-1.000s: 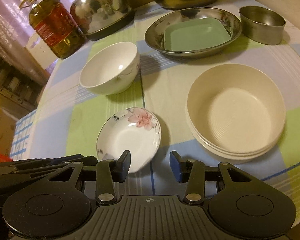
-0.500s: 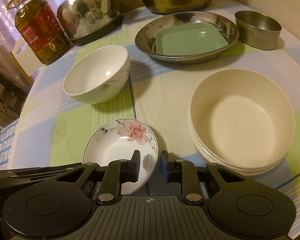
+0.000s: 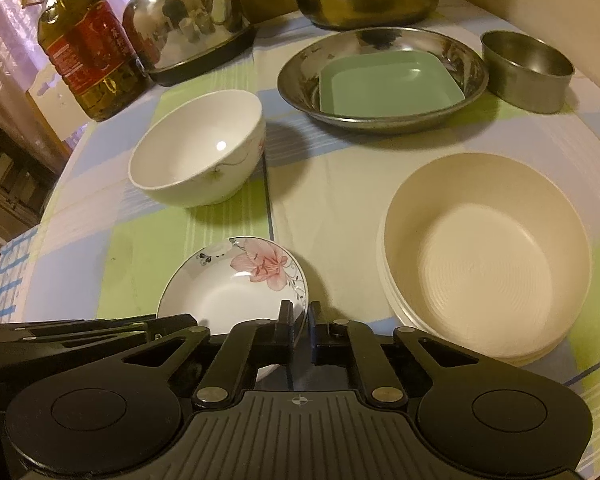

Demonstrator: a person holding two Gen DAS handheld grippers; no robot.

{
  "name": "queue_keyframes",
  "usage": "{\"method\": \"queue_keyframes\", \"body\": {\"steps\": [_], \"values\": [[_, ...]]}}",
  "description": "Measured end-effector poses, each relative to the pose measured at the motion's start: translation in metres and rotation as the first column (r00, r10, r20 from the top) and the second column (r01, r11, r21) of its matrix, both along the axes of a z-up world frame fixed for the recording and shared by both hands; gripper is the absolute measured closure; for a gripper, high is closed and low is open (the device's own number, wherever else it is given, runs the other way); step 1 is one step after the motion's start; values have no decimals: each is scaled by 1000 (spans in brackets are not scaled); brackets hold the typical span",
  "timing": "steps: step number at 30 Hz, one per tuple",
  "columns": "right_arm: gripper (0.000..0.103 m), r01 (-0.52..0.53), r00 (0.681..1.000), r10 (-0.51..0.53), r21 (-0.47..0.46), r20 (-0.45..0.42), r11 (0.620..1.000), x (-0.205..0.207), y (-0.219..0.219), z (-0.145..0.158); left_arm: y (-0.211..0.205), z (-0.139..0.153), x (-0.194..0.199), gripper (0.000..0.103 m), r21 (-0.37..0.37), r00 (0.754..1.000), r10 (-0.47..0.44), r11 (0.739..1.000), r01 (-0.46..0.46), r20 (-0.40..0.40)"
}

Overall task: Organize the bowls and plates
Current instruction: 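Move the right tool to the white floral saucer and grip its rim, then carry the floral saucer with the right tool over the green plate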

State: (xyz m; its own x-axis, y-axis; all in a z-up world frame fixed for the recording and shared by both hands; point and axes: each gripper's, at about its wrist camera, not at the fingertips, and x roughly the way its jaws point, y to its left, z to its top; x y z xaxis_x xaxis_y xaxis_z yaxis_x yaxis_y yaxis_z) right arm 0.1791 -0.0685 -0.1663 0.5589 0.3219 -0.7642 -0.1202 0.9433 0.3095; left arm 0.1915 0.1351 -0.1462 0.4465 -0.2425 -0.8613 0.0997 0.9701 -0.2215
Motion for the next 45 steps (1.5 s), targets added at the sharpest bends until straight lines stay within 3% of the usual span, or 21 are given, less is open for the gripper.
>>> {"method": "queue_keyframes", "body": {"steps": [11, 18, 33, 45], "values": [[96, -71, 993, 71, -9, 95, 997, -6, -2, 35, 1, 39, -6, 91, -9, 997, 7, 1000, -7, 74], [96, -54, 985, 56, -18, 163, 998, -2, -16, 57, -15, 59, 7, 91, -22, 992, -17, 1000, 20, 127], [96, 84, 984, -81, -7, 158, 996, 51, -80, 65, -86, 60, 70, 91, -14, 973, -147, 988, 152, 177], [96, 132, 982, -130, -4, 136, 991, 92, -104, 56, -111, 51, 106, 91, -8, 970, -177, 983, 181, 165]]}}
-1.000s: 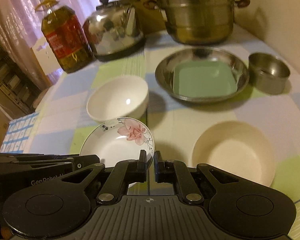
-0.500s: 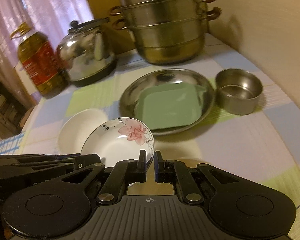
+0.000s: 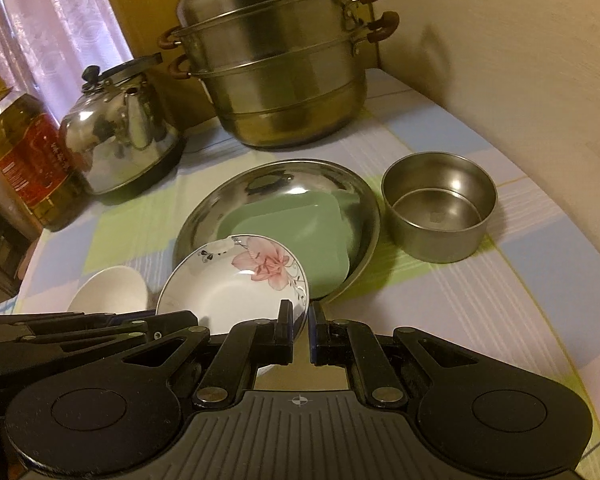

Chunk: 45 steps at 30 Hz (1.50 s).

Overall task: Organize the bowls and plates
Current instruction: 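Carry the floral saucer with the right tool over the green plate, then lower the saucer onto the green plate and open the right tool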

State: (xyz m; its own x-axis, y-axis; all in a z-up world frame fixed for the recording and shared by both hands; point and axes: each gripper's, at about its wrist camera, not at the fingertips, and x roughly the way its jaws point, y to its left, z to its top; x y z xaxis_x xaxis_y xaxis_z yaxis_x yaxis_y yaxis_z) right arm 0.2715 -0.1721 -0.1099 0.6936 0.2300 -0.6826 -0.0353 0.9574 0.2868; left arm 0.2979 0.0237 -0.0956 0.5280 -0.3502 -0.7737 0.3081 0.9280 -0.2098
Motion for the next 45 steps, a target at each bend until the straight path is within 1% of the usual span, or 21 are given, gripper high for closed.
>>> {"method": "queue_keyframes", "body": {"steps": [7, 13, 18, 24, 29, 34, 36, 40, 41, 43, 45], "values": [[96, -3, 1000, 3, -1, -9, 1000, 20, -4, -8, -8, -8, 19, 91, 12, 1000, 11, 1000, -11, -13], [96, -15, 1000, 15, -6, -21, 1000, 47, -7, -18, -14, -18, 41, 91, 20, 999, 40, 999, -40, -28], [96, -24, 999, 24, 6, -39, 1000, 73, -10, -28, -16, -30, 64, 91, 31, 997, 62, 998, -61, -42], [96, -36, 998, 36, -2, -55, 999, 95, -9, -42, -20, -45, 83, 91, 54, 995, 79, 996, -75, -64], [96, -28, 997, 29, 15, -76, 999, 104, -12, -50, -22, -53, 90, 91, 61, 993, 85, 995, -81, -79], [96, -9, 997, 11, 18, -72, 1000, 106, -13, -52, -27, -57, 94, 91, 73, 993, 88, 994, -82, -84], [96, -6, 998, 8, 27, -57, 1000, 105, -14, -51, -29, -57, 94, 91, 86, 993, 90, 993, -83, -80], [95, -2, 1000, 3, 32, -30, 1000, 99, -18, -42, -29, -48, 89, 90, 100, 995, 90, 991, -86, -41], [94, -4, 1000, 5, 41, -22, 999, 96, -20, -39, -28, -44, 87, 90, 96, 996, 89, 992, -85, -32], [87, -4, 1000, 5, 59, -7, 998, 89, -26, -31, -26, -34, 82, 90, 81, 996, 86, 993, -84, -18], [70, 0, 1000, -1, 77, 13, 997, 81, -32, -22, -23, -23, 75, 90, 62, 996, 85, 995, -85, -2]]}}
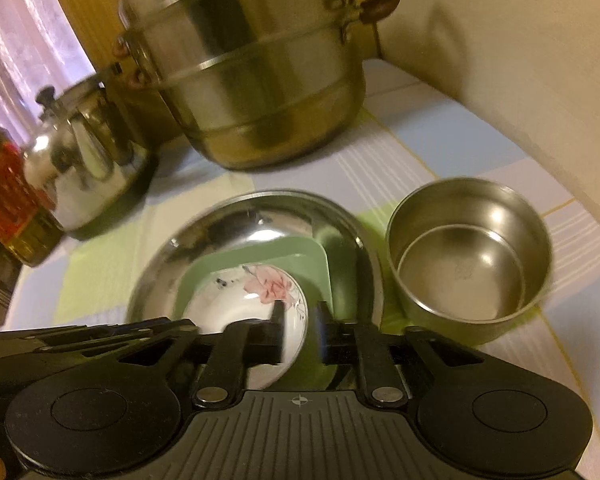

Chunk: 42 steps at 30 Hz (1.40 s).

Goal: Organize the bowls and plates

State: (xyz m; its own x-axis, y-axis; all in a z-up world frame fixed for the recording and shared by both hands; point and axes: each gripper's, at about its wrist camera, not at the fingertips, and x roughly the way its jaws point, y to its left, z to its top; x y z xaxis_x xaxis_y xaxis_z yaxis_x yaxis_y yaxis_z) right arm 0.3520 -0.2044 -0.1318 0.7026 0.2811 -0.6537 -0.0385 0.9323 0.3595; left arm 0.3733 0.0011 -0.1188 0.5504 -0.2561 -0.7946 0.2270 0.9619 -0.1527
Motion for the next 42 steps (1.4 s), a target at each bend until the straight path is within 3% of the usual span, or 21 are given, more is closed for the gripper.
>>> {"method": "queue_keyframes", "body": {"steps": [2, 11, 24, 32, 42], "values": [[64, 3, 1000, -3, 26, 16, 1000, -11, -6, 9, 4, 12, -10, 89, -11, 1000, 1, 1000, -1, 15], [58, 34, 999, -37, 122, 25, 992, -84, -43, 36, 29, 52, -89, 87, -36, 999, 40, 999, -39, 33], [51, 5, 999, 1, 149, -41, 989, -191, -81, 36, 69, 57, -218, 87, -30, 977, 208, 977, -209, -50], [49, -29, 993, 51, 191, -110, 981, -231, -89, 26, 63, 70, -277, 87, -64, 967, 254, 965, -256, -38], [48, -100, 980, 134, 220, -147, 970, -272, -88, 26, 40, 72, -324, 87, -36, 959, 277, 959, -280, -59]]}}
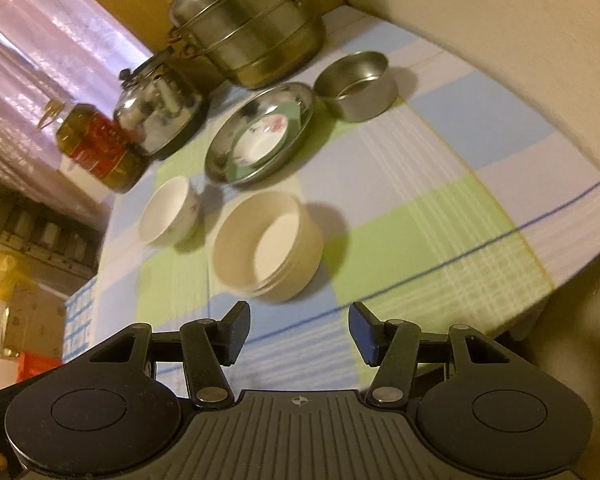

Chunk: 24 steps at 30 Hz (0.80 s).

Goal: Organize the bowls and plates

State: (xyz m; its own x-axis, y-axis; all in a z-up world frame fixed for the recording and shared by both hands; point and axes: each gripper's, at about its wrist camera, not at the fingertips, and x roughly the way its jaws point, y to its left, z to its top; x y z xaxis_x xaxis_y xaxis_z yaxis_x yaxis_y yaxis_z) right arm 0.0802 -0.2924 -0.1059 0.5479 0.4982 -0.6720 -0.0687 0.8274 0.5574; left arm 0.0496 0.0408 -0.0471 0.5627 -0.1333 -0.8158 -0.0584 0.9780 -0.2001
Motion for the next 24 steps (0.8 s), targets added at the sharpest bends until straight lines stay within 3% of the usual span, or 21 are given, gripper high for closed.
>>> {"method": "queue_keyframes", "body": {"steps": [11, 13, 15, 20, 24], "values": [[47, -101, 995, 101, -15, 5, 995, -28, 0, -5, -21, -3, -41, 87, 12, 998, 56, 998, -56, -6], [44, -110, 994, 110, -6, 11, 994, -31, -2, -6, -23, -3, -46, 86, 7, 998, 64, 998, -64, -14], [32, -119, 993, 119, 7, 4, 993, -33, -3, -8, -24, -4, -50, 86, 6, 997, 74, 997, -73, -26], [29, -115, 993, 114, 31, 24, 993, -36, -7, -9, -26, -1, -52, 86, 5, 996, 81, 997, -81, -29], [29, -110, 993, 110, -5, 33, 994, -32, -5, -7, -30, 0, -48, 83, 20, 997, 66, 998, -65, -31]]}}
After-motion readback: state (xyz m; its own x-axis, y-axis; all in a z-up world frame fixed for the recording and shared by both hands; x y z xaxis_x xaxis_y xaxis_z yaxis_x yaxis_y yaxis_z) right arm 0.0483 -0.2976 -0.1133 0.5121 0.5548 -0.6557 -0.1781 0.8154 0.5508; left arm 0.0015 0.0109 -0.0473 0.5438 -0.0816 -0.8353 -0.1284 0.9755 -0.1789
